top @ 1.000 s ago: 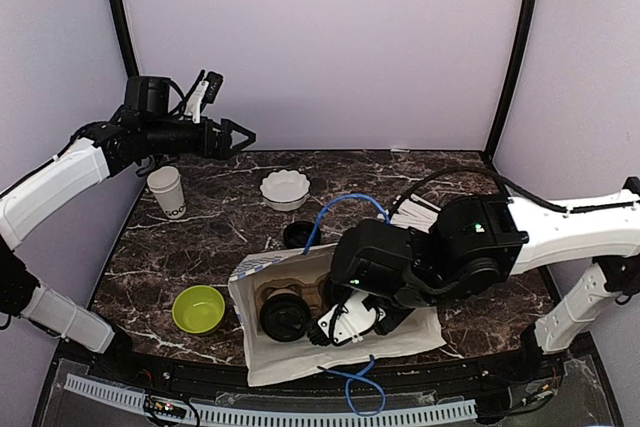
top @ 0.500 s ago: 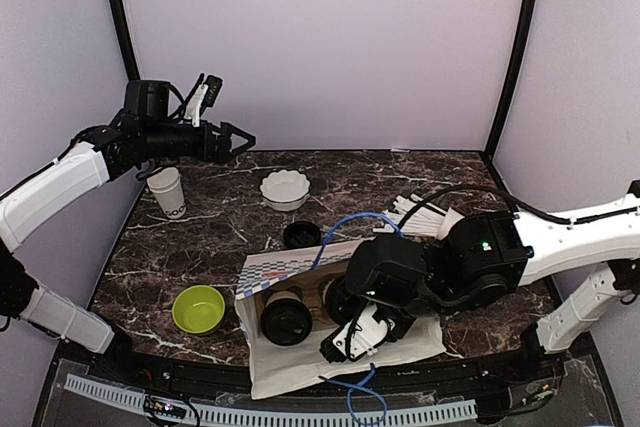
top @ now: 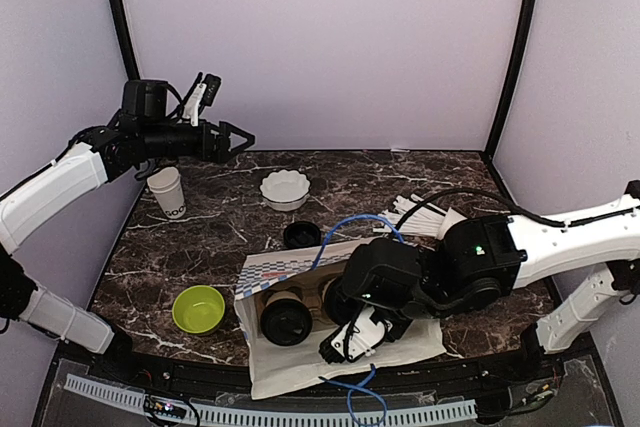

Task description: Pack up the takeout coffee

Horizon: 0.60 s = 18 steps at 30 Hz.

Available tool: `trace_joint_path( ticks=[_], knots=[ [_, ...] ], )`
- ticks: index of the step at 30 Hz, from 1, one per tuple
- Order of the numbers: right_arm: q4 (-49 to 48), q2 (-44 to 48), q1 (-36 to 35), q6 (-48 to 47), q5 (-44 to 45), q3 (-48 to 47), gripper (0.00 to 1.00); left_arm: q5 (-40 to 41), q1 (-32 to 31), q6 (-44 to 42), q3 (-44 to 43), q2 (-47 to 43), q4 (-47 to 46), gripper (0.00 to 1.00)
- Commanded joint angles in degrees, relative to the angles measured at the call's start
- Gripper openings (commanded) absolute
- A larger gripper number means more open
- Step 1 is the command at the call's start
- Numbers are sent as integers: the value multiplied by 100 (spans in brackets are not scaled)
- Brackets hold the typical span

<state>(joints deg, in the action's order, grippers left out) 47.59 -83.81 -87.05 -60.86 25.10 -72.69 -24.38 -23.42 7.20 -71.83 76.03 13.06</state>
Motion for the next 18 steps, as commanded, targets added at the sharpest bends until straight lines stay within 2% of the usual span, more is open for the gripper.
trace_joint_path(
  ticks=[1,18],
  knots=[
    [41,-56,21,-130,-145,-9,52,-10,-13,-8,99,-213,-146,96],
    [-102,-412,279,-152,267,-136,51,-5,-13,-26,128,-285,-150,96]
  ],
)
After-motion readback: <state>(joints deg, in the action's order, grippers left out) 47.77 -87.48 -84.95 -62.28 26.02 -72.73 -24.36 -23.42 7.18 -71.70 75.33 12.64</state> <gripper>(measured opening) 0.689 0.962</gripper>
